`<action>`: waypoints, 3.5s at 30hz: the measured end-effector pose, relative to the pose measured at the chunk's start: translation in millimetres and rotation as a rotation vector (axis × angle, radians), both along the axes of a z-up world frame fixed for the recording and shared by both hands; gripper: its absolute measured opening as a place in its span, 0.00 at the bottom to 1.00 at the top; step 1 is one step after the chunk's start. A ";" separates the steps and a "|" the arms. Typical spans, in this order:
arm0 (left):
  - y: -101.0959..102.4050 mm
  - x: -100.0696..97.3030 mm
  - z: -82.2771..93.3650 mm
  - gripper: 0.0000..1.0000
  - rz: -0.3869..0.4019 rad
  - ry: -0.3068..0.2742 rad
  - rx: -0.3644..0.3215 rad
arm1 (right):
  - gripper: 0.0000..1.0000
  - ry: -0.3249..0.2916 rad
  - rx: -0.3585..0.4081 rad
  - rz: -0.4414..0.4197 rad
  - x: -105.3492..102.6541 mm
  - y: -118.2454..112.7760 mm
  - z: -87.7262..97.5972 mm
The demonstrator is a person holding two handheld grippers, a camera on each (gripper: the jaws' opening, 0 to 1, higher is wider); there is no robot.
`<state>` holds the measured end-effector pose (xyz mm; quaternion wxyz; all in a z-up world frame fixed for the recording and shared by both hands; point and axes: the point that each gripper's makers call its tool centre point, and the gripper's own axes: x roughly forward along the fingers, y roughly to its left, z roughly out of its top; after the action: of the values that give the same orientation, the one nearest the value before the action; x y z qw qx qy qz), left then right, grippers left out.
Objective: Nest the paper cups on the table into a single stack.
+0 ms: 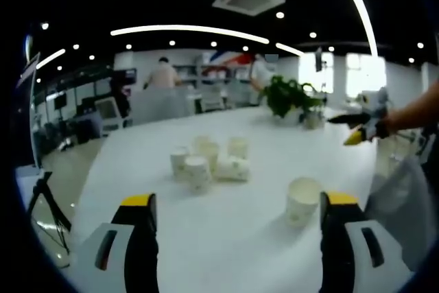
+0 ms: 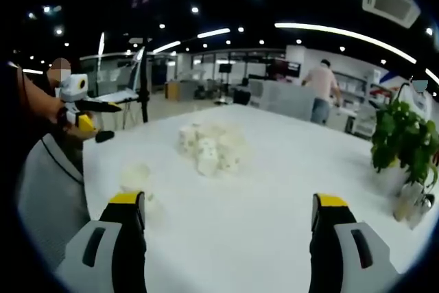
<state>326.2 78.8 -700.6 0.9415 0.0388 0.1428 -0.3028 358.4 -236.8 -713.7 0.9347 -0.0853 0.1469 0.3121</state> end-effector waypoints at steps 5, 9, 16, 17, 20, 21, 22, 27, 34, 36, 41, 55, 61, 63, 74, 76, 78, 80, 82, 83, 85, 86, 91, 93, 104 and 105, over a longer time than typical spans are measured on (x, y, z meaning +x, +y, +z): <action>-0.7 -1.8 1.2 0.98 -0.002 0.001 -0.017 | 1.00 -0.011 0.011 0.014 9.1 6.1 1.4; -1.1 -2.6 -0.1 0.99 -0.008 0.003 -0.009 | 1.00 -0.016 0.008 0.021 18.0 9.2 3.1; 1.0 1.8 -2.7 0.99 0.021 0.011 -0.002 | 0.99 -0.026 0.024 0.023 33.3 12.0 7.4; 2.0 2.6 -0.7 0.99 0.032 0.004 0.001 | 0.99 -0.026 0.020 0.026 35.5 13.4 6.8; 3.1 5.7 19.4 0.98 0.065 -0.074 -0.040 | 0.99 -0.023 0.014 0.033 41.6 18.8 6.8; 3.0 4.5 19.2 0.98 0.066 -0.069 -0.041 | 0.99 -0.024 0.015 0.033 42.9 20.0 7.7; 2.1 4.2 18.3 0.97 0.066 -0.056 -0.053 | 0.99 -0.027 0.019 0.035 44.9 22.2 9.3; -5.4 -0.7 9.0 0.97 0.041 -0.037 -0.059 | 0.99 -0.031 0.011 0.053 50.6 31.1 8.6; -16.6 -12.1 -4.7 0.99 0.016 -0.030 -0.029 | 1.00 -0.031 -0.007 0.073 56.3 37.8 7.7; -19.8 -15.0 -8.0 0.99 0.015 -0.020 -0.035 | 1.00 -0.029 -0.006 0.074 57.9 38.2 7.4; -27.0 -19.2 -11.8 0.94 0.004 -0.018 -0.024 | 1.00 -0.022 -0.004 0.073 59.6 40.1 6.6; -31.2 -24.2 -17.5 0.99 -0.009 0.006 -0.029 | 0.99 0.001 0.010 0.032 79.6 43.6 -12.0; -30.7 -23.6 -16.6 0.99 -0.001 0.000 -0.026 | 0.99 -0.004 0.045 0.027 90.6 51.9 -9.9; -29.8 -23.5 -17.2 0.99 -0.002 -0.006 -0.018 | 0.99 -0.010 0.051 0.034 96.1 57.1 -9.9; -19.1 -20.7 -21.7 0.99 0.039 0.015 0.001 | 0.95 0.038 0.044 0.068 126.5 77.6 -25.0; -16.9 -20.8 -23.0 0.99 0.046 0.016 0.011 | 0.95 0.038 0.049 0.069 132.5 81.1 -25.5; -17.1 -21.4 -21.9 0.99 0.044 0.016 0.000 | 0.95 0.040 0.056 0.071 135.6 85.2 -24.7; -14.5 -20.6 -23.1 0.99 0.051 0.013 0.014 | 0.95 0.046 0.062 0.072 141.1 90.3 -25.4; -14.1 -20.5 -24.6 0.99 0.051 0.021 0.007 | 0.95 0.047 0.064 0.074 147.8 94.9 -25.7; -13.7 -20.5 -26.2 0.99 0.050 0.024 0.014 | 0.95 0.045 0.064 0.075 151.9 97.5 -24.9; -15.4 -21.3 -26.7 0.99 0.043 0.026 0.013 | 0.95 0.043 0.071 0.078 158.2 102.0 -23.1; -15.8 -21.6 -27.5 0.99 0.040 0.029 0.014 | 0.95 0.040 0.072 0.081 160.7 104.0 -22.6; -16.7 -22.6 -29.3 0.99 0.034 0.036 0.017 | 0.95 0.030 0.067 0.088 174.0 112.0 -23.9; -15.8 -22.4 -29.1 0.99 0.037 0.033 0.019 | 0.93 0.038 0.070 0.090 178.6 115.5 -26.8; -11.0 -22.0 -30.7 0.99 0.055 0.043 0.022 | 0.80 0.092 0.019 0.078 204.4 124.9 -59.5; -10.8 -22.1 -31.3 0.99 0.055 0.045 0.024 | 0.78 0.095 0.014 0.079 205.2 126.3 -60.6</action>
<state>304.1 68.1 -731.9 0.9455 0.0393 0.1686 -0.2758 563.7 -110.5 -774.4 0.9142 -0.0693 0.1856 0.3536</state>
